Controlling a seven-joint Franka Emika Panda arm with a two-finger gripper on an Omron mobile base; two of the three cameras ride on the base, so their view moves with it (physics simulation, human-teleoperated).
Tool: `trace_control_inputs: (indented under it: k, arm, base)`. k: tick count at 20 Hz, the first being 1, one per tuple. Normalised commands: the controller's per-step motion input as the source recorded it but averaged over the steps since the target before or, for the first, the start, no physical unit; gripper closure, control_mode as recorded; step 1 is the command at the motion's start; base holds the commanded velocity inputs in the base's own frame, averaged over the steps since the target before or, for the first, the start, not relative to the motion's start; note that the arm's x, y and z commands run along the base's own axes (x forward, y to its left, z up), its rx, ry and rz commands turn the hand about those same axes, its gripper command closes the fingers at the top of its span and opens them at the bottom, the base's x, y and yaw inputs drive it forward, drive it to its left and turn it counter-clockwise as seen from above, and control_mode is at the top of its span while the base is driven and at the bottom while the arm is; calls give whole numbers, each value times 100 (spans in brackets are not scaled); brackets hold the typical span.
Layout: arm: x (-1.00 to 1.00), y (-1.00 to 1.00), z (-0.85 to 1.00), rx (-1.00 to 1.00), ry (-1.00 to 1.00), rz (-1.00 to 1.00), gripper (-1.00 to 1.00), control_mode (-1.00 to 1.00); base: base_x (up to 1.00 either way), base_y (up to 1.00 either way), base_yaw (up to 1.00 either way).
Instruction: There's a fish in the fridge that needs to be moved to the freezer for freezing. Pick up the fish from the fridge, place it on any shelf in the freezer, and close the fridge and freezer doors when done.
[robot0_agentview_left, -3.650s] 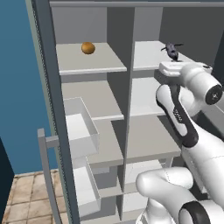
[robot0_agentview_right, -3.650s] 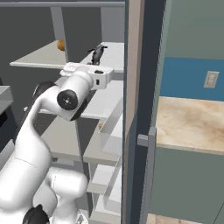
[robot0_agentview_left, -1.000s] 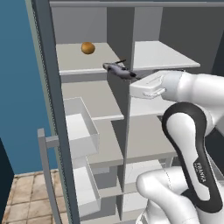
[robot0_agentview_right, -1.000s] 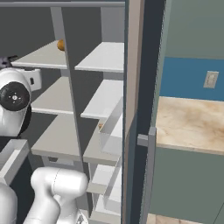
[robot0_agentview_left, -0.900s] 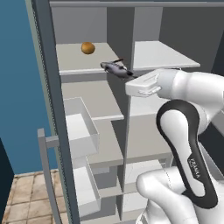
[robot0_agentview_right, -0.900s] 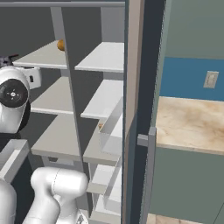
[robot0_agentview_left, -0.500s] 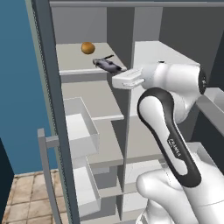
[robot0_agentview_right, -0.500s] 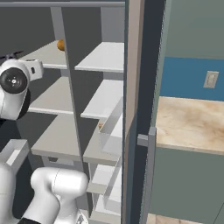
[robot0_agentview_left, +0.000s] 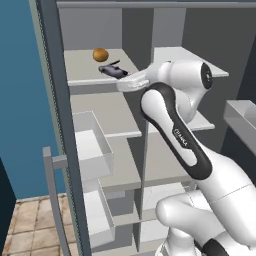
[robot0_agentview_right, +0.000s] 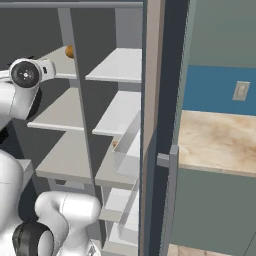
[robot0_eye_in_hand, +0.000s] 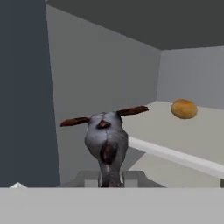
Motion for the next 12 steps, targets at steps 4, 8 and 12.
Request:
trace_control_inputs:
  k: [4,8,12]
  arm:
    - [45,27,-1,-13,0,0,100,-100]
    - [43,23,-9,-12,0,0,100,-100]
    - [40,11,-18,-11,1,0,100,-100]
  base:
    - [0,0,0]
    - [0,0,0]
    - [0,0,0]
